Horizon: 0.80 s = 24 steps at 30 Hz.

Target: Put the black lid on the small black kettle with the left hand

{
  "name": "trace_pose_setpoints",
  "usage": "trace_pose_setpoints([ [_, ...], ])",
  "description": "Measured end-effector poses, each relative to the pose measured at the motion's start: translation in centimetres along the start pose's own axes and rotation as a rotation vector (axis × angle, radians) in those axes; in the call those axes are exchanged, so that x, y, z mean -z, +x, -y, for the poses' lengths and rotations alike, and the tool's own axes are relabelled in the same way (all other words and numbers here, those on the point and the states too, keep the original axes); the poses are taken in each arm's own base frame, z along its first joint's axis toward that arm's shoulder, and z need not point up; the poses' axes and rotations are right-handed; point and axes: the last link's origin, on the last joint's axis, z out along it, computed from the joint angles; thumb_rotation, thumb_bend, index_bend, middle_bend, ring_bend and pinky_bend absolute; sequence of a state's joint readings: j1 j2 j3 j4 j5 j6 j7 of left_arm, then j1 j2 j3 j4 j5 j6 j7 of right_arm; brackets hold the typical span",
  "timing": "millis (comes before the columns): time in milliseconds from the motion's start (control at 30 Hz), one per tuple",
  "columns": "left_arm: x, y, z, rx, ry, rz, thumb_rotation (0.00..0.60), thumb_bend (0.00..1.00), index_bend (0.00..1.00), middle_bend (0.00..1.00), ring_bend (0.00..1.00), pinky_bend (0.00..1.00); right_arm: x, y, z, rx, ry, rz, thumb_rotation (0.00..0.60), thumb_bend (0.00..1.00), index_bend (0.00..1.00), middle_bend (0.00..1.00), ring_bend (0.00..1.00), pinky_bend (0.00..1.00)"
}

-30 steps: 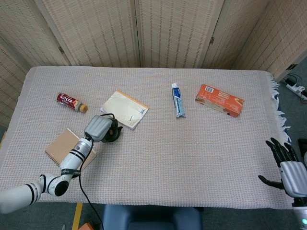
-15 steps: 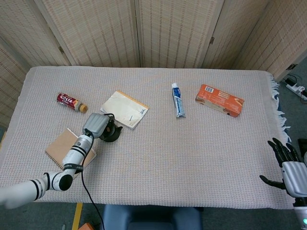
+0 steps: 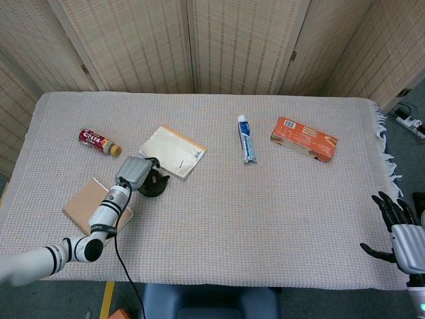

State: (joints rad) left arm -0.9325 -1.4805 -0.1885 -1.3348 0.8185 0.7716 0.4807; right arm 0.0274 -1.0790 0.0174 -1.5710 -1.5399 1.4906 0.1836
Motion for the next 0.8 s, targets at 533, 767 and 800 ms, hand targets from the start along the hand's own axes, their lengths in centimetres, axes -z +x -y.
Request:
trace_pose_setpoints([
  [533, 0.5, 0.2, 0.4, -0.019, 0.036, 0.015, 0.600, 0.16, 0.16, 0.24, 0.77, 0.78, -0.2, 0.0, 0.1, 0.001, 0.006, 0.002, 0.600, 0.00, 0.04, 0.05, 0.12, 0.02],
  [767, 2.0, 0.4, -0.2, -0.017, 0.004, 0.011, 0.600, 0.16, 0.17, 0.24, 0.77, 0.78, -0.4, 0.0, 0.2, 0.002, 0.008, 0.005, 0.600, 0.00, 0.04, 0.05, 0.12, 0.02],
  [800, 2.3, 0.3, -0.3, -0.020, -0.003, 0.011, 0.600, 0.16, 0.17, 0.24, 0.77, 0.78, -0.4, 0.0, 0.2, 0.002, 0.007, 0.006, 0.600, 0.00, 0.04, 0.05, 0.12, 0.02],
])
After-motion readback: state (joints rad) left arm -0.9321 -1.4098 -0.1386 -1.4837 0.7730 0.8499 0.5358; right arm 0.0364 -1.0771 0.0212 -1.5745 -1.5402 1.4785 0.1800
